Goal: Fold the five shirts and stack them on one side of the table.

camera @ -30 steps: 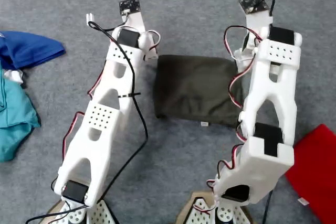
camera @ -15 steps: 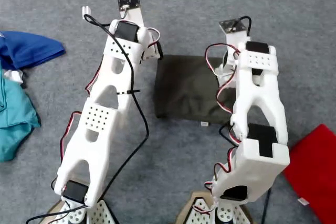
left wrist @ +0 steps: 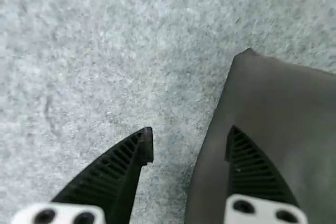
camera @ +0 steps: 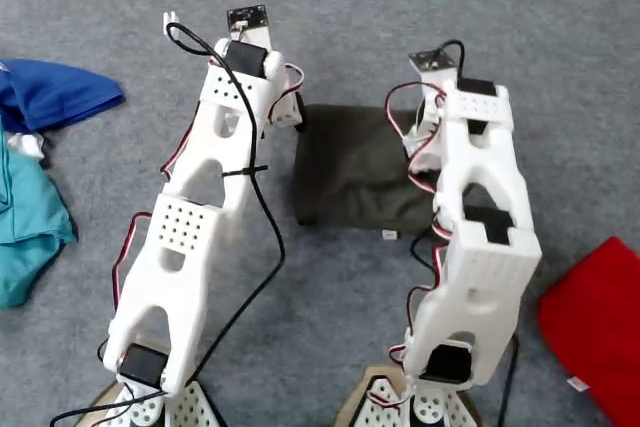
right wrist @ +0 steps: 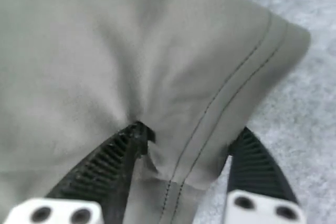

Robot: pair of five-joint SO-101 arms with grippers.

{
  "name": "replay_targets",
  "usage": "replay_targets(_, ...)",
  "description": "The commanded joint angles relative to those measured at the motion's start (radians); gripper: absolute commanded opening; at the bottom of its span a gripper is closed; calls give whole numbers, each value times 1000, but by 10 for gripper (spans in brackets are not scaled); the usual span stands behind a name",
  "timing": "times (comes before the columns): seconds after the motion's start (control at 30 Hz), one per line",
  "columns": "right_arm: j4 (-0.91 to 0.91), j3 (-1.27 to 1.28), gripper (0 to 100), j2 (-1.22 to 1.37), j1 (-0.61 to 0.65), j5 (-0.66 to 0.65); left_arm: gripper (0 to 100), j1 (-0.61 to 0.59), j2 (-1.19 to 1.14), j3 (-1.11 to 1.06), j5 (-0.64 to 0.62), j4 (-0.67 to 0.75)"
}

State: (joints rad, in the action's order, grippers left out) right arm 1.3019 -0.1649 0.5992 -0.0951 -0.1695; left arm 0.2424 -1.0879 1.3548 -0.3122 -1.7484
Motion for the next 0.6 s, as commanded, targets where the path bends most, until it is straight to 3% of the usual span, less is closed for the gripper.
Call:
replay_targets(0.0, 71, -122, 93, 77, -7, 11, 232, 2, 77, 8, 8, -12)
replay_targets(0.07, 123, -197, 1, 127, -7, 11, 232, 2, 77, 8, 8, -12)
replay_targets(0.37, 282, -490, 5, 265, -10, 11, 232, -3, 77, 2, 8, -12)
replay_targets(0.57, 414, -691, 5, 265, -116, 26, 232, -60, 108, 0, 63, -12)
